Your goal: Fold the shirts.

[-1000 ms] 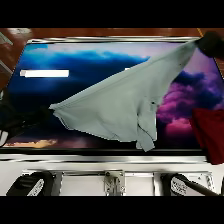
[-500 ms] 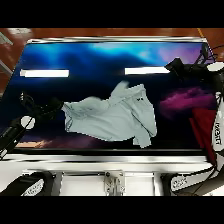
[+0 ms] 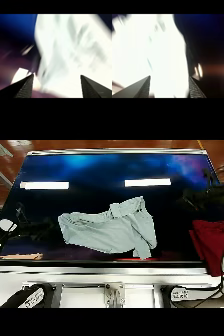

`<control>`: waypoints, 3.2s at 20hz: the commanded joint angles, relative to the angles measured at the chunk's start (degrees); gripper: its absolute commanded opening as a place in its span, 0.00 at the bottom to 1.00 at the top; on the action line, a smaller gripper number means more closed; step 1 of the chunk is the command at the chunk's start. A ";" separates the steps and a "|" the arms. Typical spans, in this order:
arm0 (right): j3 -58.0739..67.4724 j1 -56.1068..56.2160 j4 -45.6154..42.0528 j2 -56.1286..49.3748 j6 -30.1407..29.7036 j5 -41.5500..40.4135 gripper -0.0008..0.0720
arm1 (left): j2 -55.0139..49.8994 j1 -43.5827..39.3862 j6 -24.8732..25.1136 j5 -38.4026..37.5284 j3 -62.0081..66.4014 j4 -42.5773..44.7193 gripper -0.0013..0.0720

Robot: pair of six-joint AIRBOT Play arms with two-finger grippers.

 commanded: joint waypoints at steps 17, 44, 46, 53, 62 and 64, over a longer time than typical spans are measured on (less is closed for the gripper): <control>-31.23 -1.62 -6.43 3.78 -1.38 -4.42 0.88 | -11.32 -7.02 5.29 9.11 -4.81 -8.72 0.06; 8.11 10.78 -0.94 50.71 -8.98 -44.85 0.10 | 31.28 -6.99 4.13 8.41 55.19 13.27 0.06; 8.13 10.78 -5.46 54.97 -5.03 -44.02 0.10 | 33.64 -6.99 1.92 5.25 55.15 13.25 0.06; 8.07 10.78 -13.60 56.85 -2.19 -42.71 0.10 | 34.18 -6.99 1.88 -17.31 47.98 13.42 0.06; 3.21 10.80 -19.93 29.92 -1.88 -15.26 0.10 | 31.39 -7.02 -6.69 -13.97 9.33 12.98 0.06; -1.70 10.82 -18.80 21.70 0.28 -18.40 0.10 | 27.58 -7.02 -6.71 -5.18 3.26 11.67 0.06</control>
